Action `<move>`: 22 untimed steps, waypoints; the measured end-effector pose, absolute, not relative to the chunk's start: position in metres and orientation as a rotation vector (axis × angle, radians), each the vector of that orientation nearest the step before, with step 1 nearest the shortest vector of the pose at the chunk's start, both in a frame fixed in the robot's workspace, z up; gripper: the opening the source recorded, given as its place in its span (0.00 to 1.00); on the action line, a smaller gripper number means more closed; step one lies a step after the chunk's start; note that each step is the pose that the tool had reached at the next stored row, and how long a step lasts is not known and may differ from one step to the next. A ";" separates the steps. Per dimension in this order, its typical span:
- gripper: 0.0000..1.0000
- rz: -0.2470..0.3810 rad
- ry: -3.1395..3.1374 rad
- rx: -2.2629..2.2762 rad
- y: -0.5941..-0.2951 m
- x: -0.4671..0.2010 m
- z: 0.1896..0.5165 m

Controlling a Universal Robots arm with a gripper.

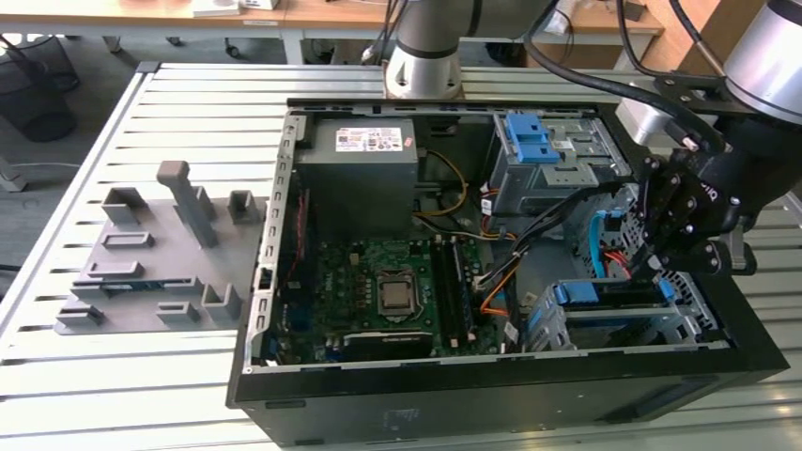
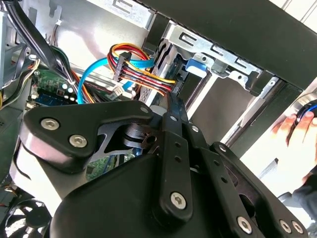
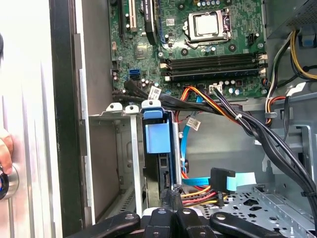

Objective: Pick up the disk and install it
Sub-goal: 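Insert the second disk wire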

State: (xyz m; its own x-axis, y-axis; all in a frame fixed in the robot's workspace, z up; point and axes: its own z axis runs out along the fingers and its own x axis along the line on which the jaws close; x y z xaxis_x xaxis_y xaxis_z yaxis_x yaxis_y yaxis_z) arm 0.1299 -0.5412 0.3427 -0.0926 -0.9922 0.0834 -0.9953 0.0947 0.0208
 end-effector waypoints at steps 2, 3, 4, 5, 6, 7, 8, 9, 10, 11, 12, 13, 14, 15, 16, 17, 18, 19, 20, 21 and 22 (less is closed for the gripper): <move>0.11 0.063 -2.267 2.064 -0.541 0.126 0.343; 0.11 0.064 -2.268 2.064 -0.541 0.123 0.343; 0.11 0.064 -2.268 2.064 -0.541 0.121 0.343; 0.11 0.065 -2.268 2.064 -0.541 0.118 0.343; 0.11 0.066 -2.269 2.065 -0.541 0.116 0.343; 0.11 0.068 -2.270 2.066 -0.541 0.112 0.343; 0.11 0.070 -2.271 2.067 -0.541 0.110 0.343; 0.11 0.072 -2.272 2.067 -0.541 0.109 0.343; 0.11 0.074 -2.273 2.068 -0.541 0.108 0.343; 0.11 0.077 -2.274 2.069 -0.541 0.108 0.343; 0.11 0.079 -2.275 2.070 -0.541 0.107 0.344; 0.11 0.079 -2.276 2.070 -0.541 0.107 0.346; 0.11 0.079 -2.276 2.071 -0.541 0.107 0.349; 0.11 0.079 -2.276 2.071 -0.541 0.107 0.352; 0.11 0.080 -2.276 2.071 -0.541 0.107 0.356; 0.11 0.080 -2.276 2.071 -0.541 0.107 0.360; 0.11 0.081 -2.277 2.071 -0.541 0.107 0.363; 0.11 0.082 -2.277 2.071 -0.541 0.106 0.364; 0.11 0.083 -2.278 2.072 -0.541 0.105 0.364; 0.11 0.084 -2.279 2.073 -0.541 0.102 0.364; 0.11 0.088 -2.280 2.074 -0.541 0.099 0.364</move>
